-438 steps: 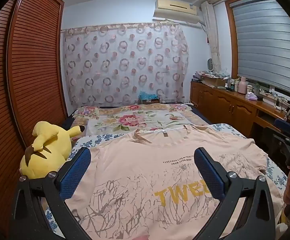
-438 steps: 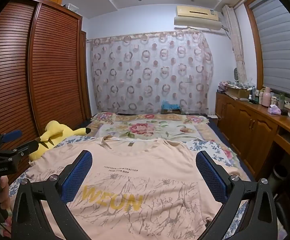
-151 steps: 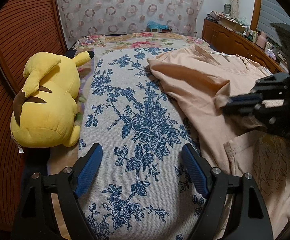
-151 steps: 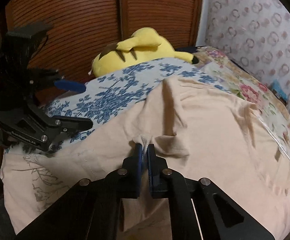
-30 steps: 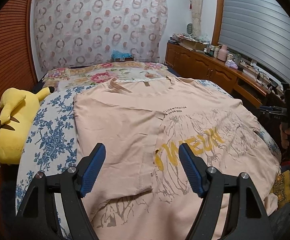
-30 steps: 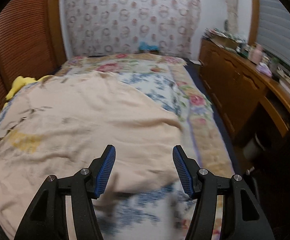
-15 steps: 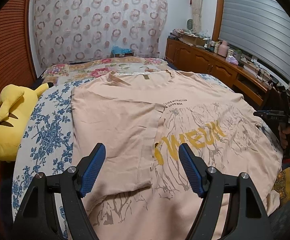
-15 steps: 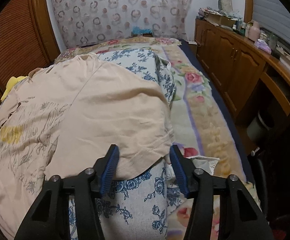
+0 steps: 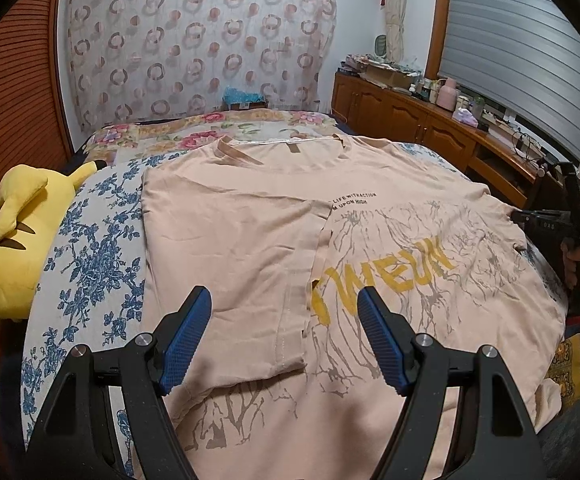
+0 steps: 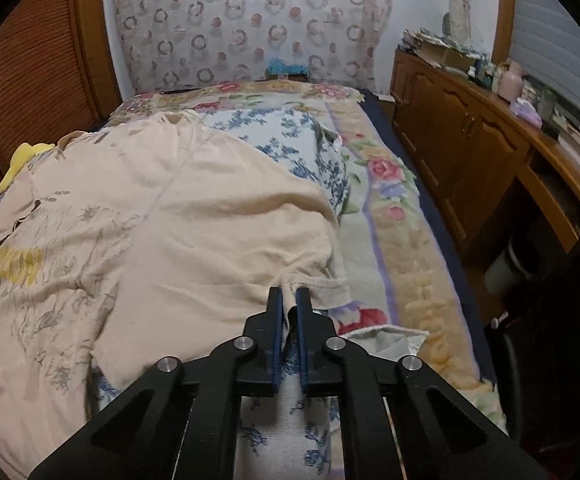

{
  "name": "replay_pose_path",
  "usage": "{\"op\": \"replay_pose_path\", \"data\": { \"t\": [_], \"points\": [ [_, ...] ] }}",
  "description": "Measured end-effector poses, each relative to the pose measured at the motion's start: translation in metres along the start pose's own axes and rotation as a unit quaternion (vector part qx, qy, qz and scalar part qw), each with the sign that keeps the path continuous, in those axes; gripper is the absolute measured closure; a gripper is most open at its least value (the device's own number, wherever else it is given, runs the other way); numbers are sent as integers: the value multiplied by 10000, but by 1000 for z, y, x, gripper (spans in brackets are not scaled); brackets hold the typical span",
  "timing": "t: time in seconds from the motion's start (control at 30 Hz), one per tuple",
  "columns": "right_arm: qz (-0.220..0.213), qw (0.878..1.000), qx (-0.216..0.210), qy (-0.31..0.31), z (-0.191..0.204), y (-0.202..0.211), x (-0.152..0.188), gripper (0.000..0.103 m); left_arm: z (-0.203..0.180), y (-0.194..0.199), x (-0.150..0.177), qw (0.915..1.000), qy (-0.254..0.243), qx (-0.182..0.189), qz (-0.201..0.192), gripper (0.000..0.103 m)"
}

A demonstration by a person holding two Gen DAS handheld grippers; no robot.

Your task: Fold small clothes

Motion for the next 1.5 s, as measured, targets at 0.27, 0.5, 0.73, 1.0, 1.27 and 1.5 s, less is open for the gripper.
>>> {"op": "replay_pose_path", "data": {
  "t": [0.27, 0.5, 0.73, 1.0, 1.27, 1.5],
  "points": [
    [-603, 9978, -265, 112, 22, 33, -19, 99, 1, 0, 1, 10000, 4, -4, 15, 27],
    [-1076, 9898, -725, 581, 74, 65, -35, 99, 2, 0, 1, 10000, 9, -2, 14, 27],
    [-934, 9784, -1216, 1384, 149, 57, -26, 99, 2, 0, 1, 10000, 24, -5, 21, 27],
    [-625, 9736, -1537, 1569, 178, 26, -21, 99, 4, 2, 5, 10000, 84, -13, 4, 27],
    [-790, 9805, -1056, 1459, 165, 29, -42, 62, 8, 3, 6, 9999, 151, 14, 2, 27],
    [-344, 9861, -1120, 1176, 147, 4, -28, 62, 2, 2, 7, 9999, 102, 78, 8, 27]
  ]
}}
Point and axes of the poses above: each gripper's, at about its wrist camera, not at the fingertips, and y roughly against the way its jaws point, z to its left, x to its underside, the point moved 4 cm from there along -y, roughly the way its jaws point, and after that the axes turned 3 degrees about y, right-handed, at the moved point
